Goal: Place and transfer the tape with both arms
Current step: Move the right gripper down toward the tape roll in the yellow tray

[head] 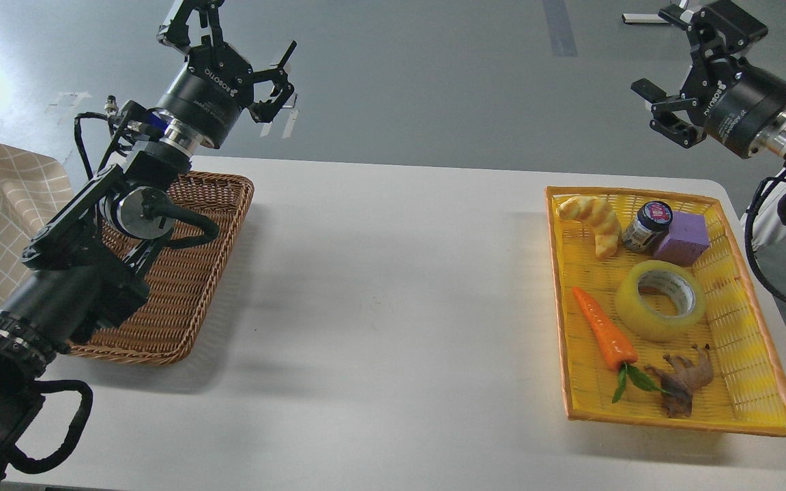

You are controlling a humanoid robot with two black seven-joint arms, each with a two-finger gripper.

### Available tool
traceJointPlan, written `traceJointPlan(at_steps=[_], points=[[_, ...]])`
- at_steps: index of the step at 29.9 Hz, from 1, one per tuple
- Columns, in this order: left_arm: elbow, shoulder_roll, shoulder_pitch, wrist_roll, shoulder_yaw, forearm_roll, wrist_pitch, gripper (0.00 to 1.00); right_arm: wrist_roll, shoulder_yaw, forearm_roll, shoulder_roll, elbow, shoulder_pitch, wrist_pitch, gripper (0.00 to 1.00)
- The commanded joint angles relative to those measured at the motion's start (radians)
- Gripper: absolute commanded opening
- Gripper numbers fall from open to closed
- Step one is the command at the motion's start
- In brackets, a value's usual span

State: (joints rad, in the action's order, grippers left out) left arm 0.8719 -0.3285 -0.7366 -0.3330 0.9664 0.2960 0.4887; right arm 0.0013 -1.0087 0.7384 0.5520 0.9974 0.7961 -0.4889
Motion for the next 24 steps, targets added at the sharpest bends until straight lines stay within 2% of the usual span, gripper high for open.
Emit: traceJointPlan(at_steps=[1, 6, 17, 24], points=[[0.001, 0.0, 0.0, 0.0, 0.0, 0.0, 0.0, 0.98, 0.0, 0.047, 0.1, 0.048, 0.072, 0.003, 0.0, 1.0], [0.001, -0.003, -0.001, 0.0, -0.002, 0.0, 0.0, 0.98, -0.001, 0.088, 0.232, 0.121, 0.176, 0.002, 0.0, 1.0], [0.001, -0.003, -0.001, -0.001, -0.003, 0.0, 0.0, 0.98, -0.004, 0.242, 0.432, 0.224, 0.253, -0.003, 0.0, 1.0], [0.006, -0.003, -0.001, 0.0, -0.002, 0.0, 0.0, 0.98, -0.003, 0.262, 0.68, 0.284, 0.326, -0.032, 0.0, 0.99]])
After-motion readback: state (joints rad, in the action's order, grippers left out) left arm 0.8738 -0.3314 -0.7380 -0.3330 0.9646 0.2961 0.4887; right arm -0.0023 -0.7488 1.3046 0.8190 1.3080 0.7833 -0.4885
